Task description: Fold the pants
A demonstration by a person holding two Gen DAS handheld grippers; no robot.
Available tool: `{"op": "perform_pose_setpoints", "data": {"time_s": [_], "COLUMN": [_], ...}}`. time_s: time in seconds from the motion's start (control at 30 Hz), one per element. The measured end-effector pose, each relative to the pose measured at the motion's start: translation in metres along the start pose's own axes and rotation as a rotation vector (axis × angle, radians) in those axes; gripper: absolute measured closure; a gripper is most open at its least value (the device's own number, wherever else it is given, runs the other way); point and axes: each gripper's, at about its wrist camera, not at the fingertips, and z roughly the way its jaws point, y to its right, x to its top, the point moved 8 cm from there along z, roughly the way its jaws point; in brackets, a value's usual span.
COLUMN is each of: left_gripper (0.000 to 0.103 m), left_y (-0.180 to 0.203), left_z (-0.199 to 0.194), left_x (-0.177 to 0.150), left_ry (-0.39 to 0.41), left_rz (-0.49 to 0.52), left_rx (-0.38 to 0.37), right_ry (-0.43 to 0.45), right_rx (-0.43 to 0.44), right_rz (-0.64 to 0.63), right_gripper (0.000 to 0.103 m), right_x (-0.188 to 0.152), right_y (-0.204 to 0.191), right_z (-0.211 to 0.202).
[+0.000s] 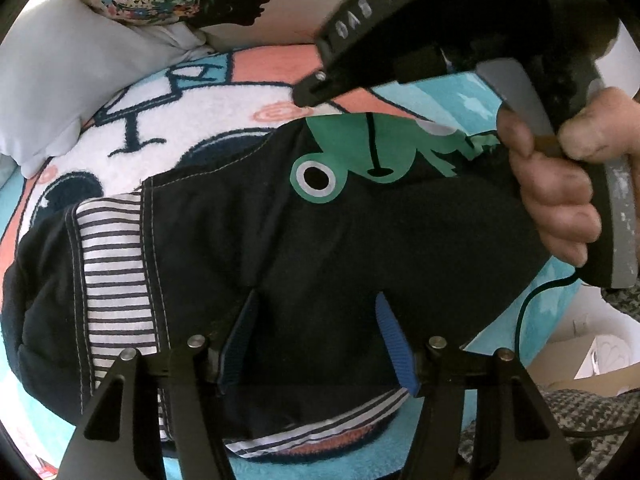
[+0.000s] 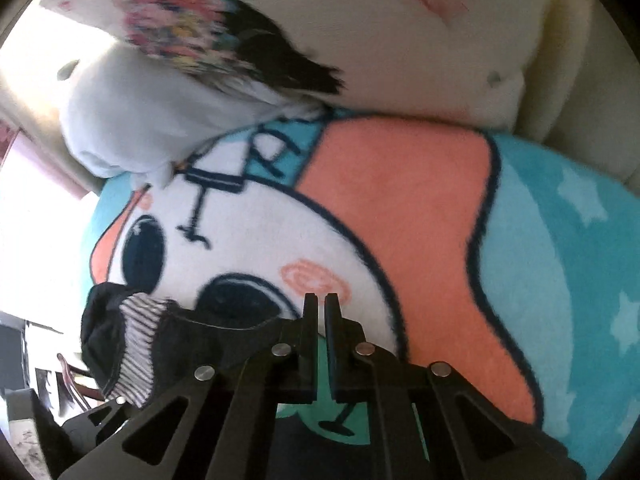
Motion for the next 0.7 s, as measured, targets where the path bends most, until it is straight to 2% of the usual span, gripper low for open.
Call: {"op": "perform_pose_setpoints", "data": {"time_s": [0.03,0.1,0.2,0.23,0.27,0.3,0.4,0.47,0.53,0.6,0.7], "left_gripper": [0.043,0.042,0.041,0.041,0.041,0.041,0.041,0.041,0.040,0.040,0.040], "left_y": [0.000,0.000,0.001,0.001,0.000,-0.001,-0.002,-0.002,-0.002,0.000,0.000], "left_z": [0.000,0.000,0.001,0.001,0.001,0.001,0.002,0.001,0.001,0.001,0.001], "left_x": [0.000,0.000,0.000,0.000,0.000,0.000,0.001,0.001,0.000,-0.001,-0.001], "left_ry": [0.001,0.002,0.002,0.003,0.006,0.007,0.008,0.008,0.010,0.011,0.013], "left_rz": [-0.002,-0.004,0.000,0.000,-0.006,-0.012,-0.023,-0.023,-0.015,-0.012,-0.019], "left_rx": [0.001,0.001,0.003,0.002,-0.003,-0.008,-0.013,-0.006,0.000,0.001,-0.004], "right_ry": [-0.002,-0.041,-0.136,-0.123,-0.131,-0.127,-0.106,-0.099,-0.055,-0.024,0.038], "right_rx": [0.007,-0.004,-0.051,-0.065,-0.067,-0.070,-0.084,-0.067,-0.071,-0.011,-0.001], "right_rz": [-0.030,-0.082,-0.161,-0.189,-0.202,-0.205,-0.192,-0.142,-0.083,0.016,0.060], "right_gripper": [0.097,0.081,0.079,0.079,0.087,0.100,0.100,0.102,0.102,0.099,0.099], "right_x": [0.001,-0.001,-0.010,-0.010,-0.011,-0.012,-0.005,0.003,0.014,0.022,0.020], "right_y": [-0.008,-0.017,-0.026,-0.029,-0.031,-0.031,-0.026,-0.020,-0.013,-0.002,0.008], "right_z": [-0.001,0.007,0.034,0.032,0.030,0.029,0.029,0.033,0.031,0.020,-0.010]}}
